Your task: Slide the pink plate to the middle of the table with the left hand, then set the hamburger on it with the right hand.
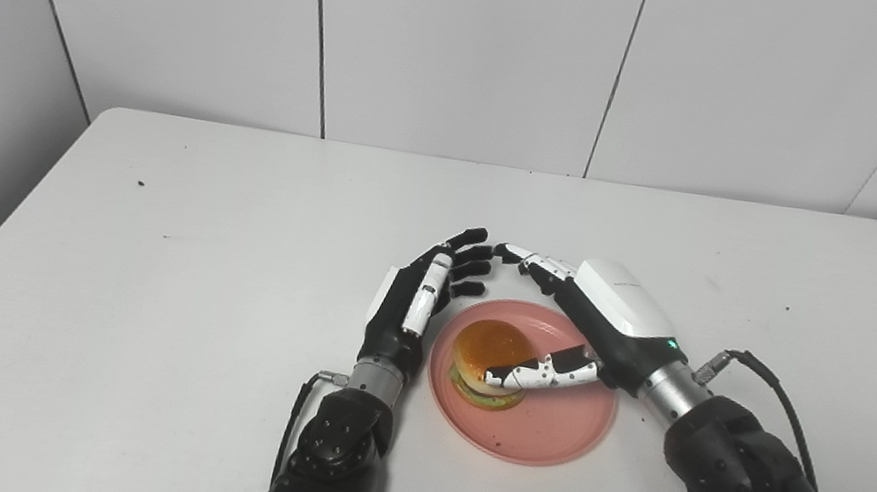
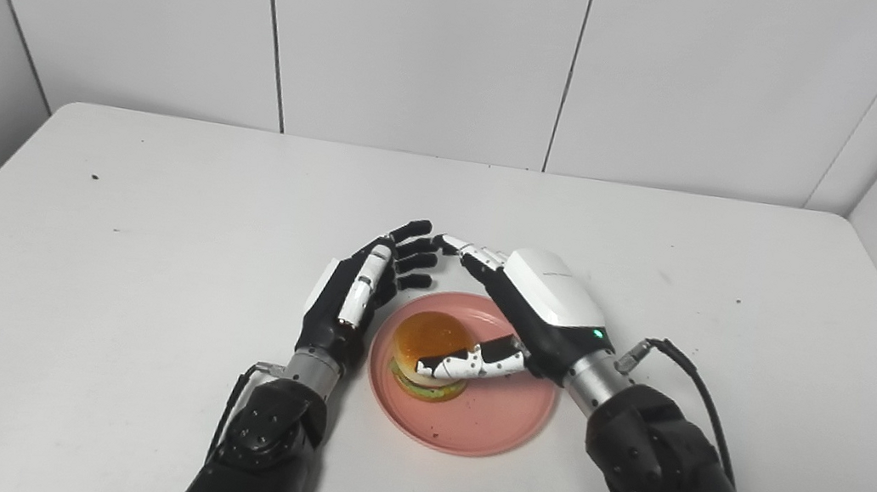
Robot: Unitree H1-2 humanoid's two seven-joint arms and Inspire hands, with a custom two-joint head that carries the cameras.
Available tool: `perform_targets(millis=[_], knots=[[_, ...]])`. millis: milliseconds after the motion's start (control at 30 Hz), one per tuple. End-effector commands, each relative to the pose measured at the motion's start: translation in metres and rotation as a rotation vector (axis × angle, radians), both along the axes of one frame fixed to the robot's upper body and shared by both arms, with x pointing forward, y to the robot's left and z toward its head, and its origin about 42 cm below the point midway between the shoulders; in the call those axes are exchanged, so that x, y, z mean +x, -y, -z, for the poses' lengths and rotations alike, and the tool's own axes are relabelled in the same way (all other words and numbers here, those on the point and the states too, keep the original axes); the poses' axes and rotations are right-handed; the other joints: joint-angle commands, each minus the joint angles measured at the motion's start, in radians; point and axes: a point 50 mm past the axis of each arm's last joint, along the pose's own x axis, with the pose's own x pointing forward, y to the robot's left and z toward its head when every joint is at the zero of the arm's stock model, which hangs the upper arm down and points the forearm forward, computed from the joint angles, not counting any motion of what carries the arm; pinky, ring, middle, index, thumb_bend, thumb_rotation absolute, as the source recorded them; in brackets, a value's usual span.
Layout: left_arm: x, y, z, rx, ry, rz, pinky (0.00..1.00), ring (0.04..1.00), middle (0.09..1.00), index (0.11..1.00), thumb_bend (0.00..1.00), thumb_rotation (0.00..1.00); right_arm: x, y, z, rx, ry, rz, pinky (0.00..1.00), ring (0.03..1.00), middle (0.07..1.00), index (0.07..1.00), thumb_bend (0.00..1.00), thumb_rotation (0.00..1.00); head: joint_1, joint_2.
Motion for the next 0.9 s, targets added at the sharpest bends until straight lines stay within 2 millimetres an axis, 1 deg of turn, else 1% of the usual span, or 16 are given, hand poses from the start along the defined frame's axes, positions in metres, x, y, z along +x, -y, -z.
perform_targets(millis=[0,33,100,133,167,200,233,300,367,433,467,533,600,733,800,867], knots=[[-0.006,-0.007,0.012,-0.013,-0.036,-0.008,0.75,0.795,0.785,0.765,0.19,1.0,-0.004,0.004,-0.017,0.114,0.069,0.043,0.71,0.829,0.883,0.882,0.69,0.48,-0.011,-0.002],[-0.006,-0.009,0.013,-0.007,-0.036,-0.011,0.75,0.797,0.786,0.764,0.19,1.0,-0.006,0.006,-0.016,0.151,0.068,0.072,0.71,0.834,0.89,0.886,0.69,0.5,-0.018,-0.003],[-0.007,-0.011,0.012,-0.003,-0.044,-0.02,0.74,0.789,0.783,0.761,0.21,1.0,-0.01,0.009,-0.012,0.24,0.054,0.127,0.74,0.866,0.916,0.911,0.66,0.59,-0.022,-0.005],[-0.007,-0.013,0.012,-0.004,-0.047,-0.02,0.74,0.788,0.783,0.761,0.21,1.0,-0.011,0.01,-0.01,0.281,0.051,0.147,0.75,0.874,0.922,0.918,0.65,0.61,-0.027,-0.008],[-0.007,-0.014,0.011,-0.007,-0.044,-0.02,0.75,0.796,0.791,0.77,0.22,1.0,-0.012,0.011,-0.006,0.323,0.049,0.162,0.81,0.91,0.943,0.943,0.58,0.69,-0.027,-0.008],[-0.008,-0.016,0.011,-0.007,-0.034,-0.019,0.75,0.797,0.792,0.771,0.22,1.0,-0.011,0.013,-0.001,0.369,0.045,0.182,0.81,0.913,0.944,0.944,0.57,0.69,-0.027,-0.01],[-0.008,-0.018,0.011,-0.007,-0.027,-0.018,0.77,0.814,0.809,0.791,0.23,1.0,-0.011,0.015,0.003,0.4,0.041,0.196,0.84,0.927,0.954,0.955,0.54,0.75,-0.026,-0.011],[-0.009,-0.021,0.011,-0.01,-0.013,-0.023,0.78,0.831,0.828,0.809,0.23,1.0,-0.009,0.016,0.012,0.488,0.01,0.222,0.86,0.933,0.959,0.96,0.52,0.8,-0.028,-0.014],[-0.01,-0.024,0.011,-0.015,-0.001,-0.027,0.83,0.877,0.873,0.854,0.23,1.0,-0.006,0.017,0.021,0.564,-0.024,0.237,0.89,0.946,0.979,0.982,0.49,0.86,-0.035,-0.014],[-0.009,-0.029,0.012,-0.009,0.015,-0.025,0.94,0.955,0.944,0.921,0.25,1.0,-0.003,0.016,0.031,0.668,-0.058,0.246,0.9,0.944,0.986,0.988,0.5,0.87,-0.047,-0.018],[-0.009,-0.031,0.012,0.004,0.021,-0.024,0.97,0.975,0.963,0.94,0.25,1.0,-0.001,0.015,0.036,0.723,-0.08,0.248,0.91,0.951,0.99,0.993,0.51,0.88,-0.048,-0.019],[-0.009,-0.034,0.012,0.023,0.03,-0.024,0.99,0.985,0.974,0.951,0.25,1.0,0.002,0.011,0.042,0.789,-0.108,0.247,0.92,0.958,0.995,0.997,0.52,0.89,-0.049,-0.019],[-0.009,-0.036,0.012,0.026,0.038,-0.019,1.0,0.997,0.989,0.966,0.25,1.0,0.004,0.007,0.048,0.835,-0.139,0.253,0.93,0.969,0.999,1.0,0.5,0.94,-0.047,-0.019],[-0.007,-0.039,0.013,0.046,0.043,-0.001,1.0,1.0,1.0,0.998,0.28,1.0,0.006,0.006,0.06,0.908,-0.193,0.275,0.95,0.981,1.0,1.0,0.6,0.9,-0.043,-0.022],[-0.007,-0.04,0.012,0.053,0.038,0.006,1.0,1.0,1.0,1.0,0.28,1.0,0.006,0.006,0.063,0.969,-0.218,0.281,0.97,0.991,1.0,1.0,0.59,0.87,-0.039,-0.021],[-0.008,-0.041,0.011,0.062,0.038,0.01,1.0,1.0,1.0,1.0,0.27,1.0,0.007,0.007,0.066,1.025,-0.238,0.275,0.99,0.997,1.0,1.0,0.54,0.86,-0.036,-0.022]])
